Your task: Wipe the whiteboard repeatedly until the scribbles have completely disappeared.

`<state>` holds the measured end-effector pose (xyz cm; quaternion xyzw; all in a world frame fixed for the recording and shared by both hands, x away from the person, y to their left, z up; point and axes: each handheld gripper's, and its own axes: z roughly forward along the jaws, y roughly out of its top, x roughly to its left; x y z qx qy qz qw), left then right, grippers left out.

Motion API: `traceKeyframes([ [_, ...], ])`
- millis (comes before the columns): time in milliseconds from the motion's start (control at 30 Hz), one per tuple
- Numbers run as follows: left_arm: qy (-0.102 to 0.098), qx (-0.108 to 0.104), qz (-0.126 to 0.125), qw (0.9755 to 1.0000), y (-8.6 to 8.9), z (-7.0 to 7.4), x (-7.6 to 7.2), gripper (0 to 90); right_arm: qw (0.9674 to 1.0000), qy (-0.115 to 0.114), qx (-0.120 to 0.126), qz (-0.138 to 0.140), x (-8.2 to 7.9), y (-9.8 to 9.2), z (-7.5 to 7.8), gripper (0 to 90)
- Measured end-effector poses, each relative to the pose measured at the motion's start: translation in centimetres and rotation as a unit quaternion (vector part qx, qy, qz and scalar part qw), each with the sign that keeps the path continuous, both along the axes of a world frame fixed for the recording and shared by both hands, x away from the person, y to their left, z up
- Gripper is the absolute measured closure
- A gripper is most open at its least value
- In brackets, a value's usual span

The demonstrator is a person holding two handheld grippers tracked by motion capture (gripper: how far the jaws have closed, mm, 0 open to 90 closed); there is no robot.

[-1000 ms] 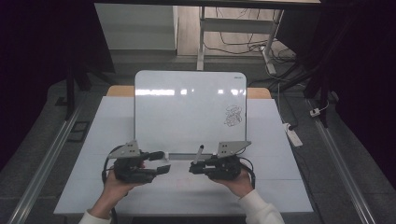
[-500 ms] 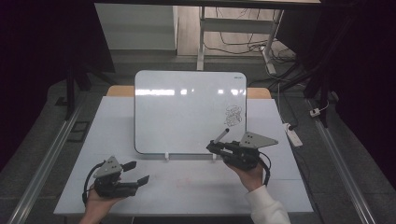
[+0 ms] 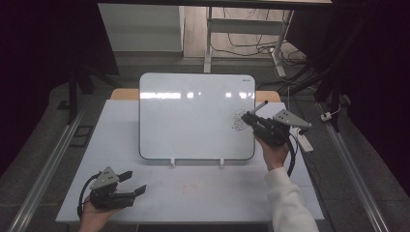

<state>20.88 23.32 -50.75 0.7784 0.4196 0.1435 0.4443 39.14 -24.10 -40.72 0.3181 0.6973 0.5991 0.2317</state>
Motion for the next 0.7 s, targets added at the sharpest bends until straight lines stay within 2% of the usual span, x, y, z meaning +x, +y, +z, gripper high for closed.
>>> traceKeyframes([
  [33,0.0,0.0,0.001,1.0,0.1,-0.1,0.1,25.1,1.0,0.002,-0.005,-0.007,0.7,-0.1,0.0,77.7],
  [67,0.002,-0.001,0.0,1.0,0.1,-0.1,0.2,25.1,1.0,0.002,-0.005,-0.007,0.7,-0.1,0.0,77.7],
  [100,0.002,0.0,0.002,1.0,0.2,-0.2,0.2,25.1,0.9997,0.009,-0.009,-0.019,2.0,-0.3,-0.2,77.7],
  [167,0.004,0.002,0.002,1.0,0.2,-0.4,0.4,25.1,0.9995,0.015,-0.01,-0.027,3.2,-0.2,-0.6,77.7],
  [200,0.005,0.003,0.003,1.0,0.2,-0.5,0.4,25.1,0.9995,0.015,-0.01,-0.027,3.2,-0.2,-0.6,77.7],
  [233,0.006,0.004,0.002,1.0,0.2,-0.6,0.4,25.1,0.9991,0.02,-0.017,-0.032,4.1,0.1,-1.0,77.7],
  [300,0.007,0.005,0.002,1.0,0.2,-0.7,0.5,25.1,0.999,0.02,-0.02,-0.035,4.5,0.3,-1.2,77.7],
  [333,0.007,0.006,0.002,1.0,0.2,-0.7,0.5,25.1,0.9985,0.02,-0.03,-0.041,5.1,0.7,-1.5,77.7],
  [400,0.006,0.005,0.004,1.0,0.3,-0.7,0.6,25.2,0.9982,0.019,-0.033,-0.046,5.5,0.9,-1.7,77.7],
  [467,0.007,0.004,0.006,0.9999,0.4,-0.8,0.7,25.2,0.9983,0.024,-0.035,-0.041,5.8,1.2,-2.1,77.7],
  [533,0.01,0.004,0.008,0.9999,0.5,-0.9,0.8,25.2,0.9986,0.028,-0.043,-0.015,5.6,2.1,-2.7,77.7],
  [567,0.01,0.004,0.008,0.9999,0.5,-0.9,0.8,25.2,0.9981,0.027,-0.055,-0.001,5.4,2.6,-2.9,77.7],
  [600,0.009,0.004,0.009,0.9999,0.5,-0.9,0.9,25.2,0.9981,0.027,-0.055,-0.001,5.4,2.6,-2.9,77.7],
  [633,0.008,0.003,0.01,0.9999,0.5,-0.8,0.8,25.2,0.9976,0.02,-0.066,0.008,5.1,3.0,-3.1,77.7],
  [700,0.008,0.003,0.011,0.9999,0.5,-0.8,0.8,25.2,0.9981,0.017,-0.056,-0.017,5.4,2.4,-2.8,77.7],
])
